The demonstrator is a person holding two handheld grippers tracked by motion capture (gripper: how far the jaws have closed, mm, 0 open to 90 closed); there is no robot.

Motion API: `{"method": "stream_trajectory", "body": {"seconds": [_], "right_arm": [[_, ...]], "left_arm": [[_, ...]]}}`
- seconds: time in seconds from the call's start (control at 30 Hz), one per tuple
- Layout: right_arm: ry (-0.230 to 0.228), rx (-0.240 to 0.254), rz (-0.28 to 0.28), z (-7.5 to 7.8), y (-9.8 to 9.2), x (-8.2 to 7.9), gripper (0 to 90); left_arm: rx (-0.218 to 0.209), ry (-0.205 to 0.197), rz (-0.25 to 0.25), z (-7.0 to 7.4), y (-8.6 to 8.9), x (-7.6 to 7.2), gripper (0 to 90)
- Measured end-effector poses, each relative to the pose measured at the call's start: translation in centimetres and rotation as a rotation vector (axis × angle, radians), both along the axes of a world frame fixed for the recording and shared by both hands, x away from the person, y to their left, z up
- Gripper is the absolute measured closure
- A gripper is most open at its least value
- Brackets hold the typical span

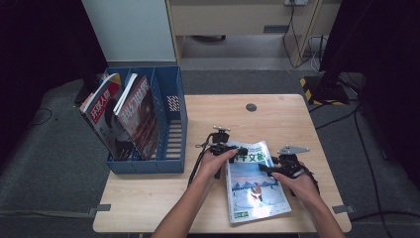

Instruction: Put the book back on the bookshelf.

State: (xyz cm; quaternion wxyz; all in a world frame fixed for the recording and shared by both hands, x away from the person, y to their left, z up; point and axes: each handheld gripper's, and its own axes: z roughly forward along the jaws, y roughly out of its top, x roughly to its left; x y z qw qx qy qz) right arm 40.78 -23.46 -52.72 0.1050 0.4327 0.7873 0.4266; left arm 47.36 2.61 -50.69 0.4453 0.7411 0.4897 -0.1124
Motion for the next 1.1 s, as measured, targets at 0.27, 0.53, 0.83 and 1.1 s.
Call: {"method": "stream_trajectory", "body": {"seconds": [0.27, 0.53, 0.83, 1.1], "right_arm": [[0.01, 0.029, 0.002, 0.0, -0.2, 0.0, 37.3], [0.027, 0.061, -0.009, 0.0, -0.4, 0.2, 21.2], [0.051, 0.108, 0.025, 0.1, 0.0, 0.1, 26.8], [-0.003, 0.081, 0.002, 0.8, 0.1, 0.0, 46.5]], "left_arm": [[-0.006, -0.023, 0.032, 1.3, 0.2, -0.4, 68.8], [0.032, -0.138, -0.012, 3.8, -0.3, -1.0, 70.2], [0.007, -0.168, -0.031, 4.4, 0.0, -1.3, 70.3], [0.03, -0.172, -0.048, 4.8, 0.1, -0.7, 70.2]]}}
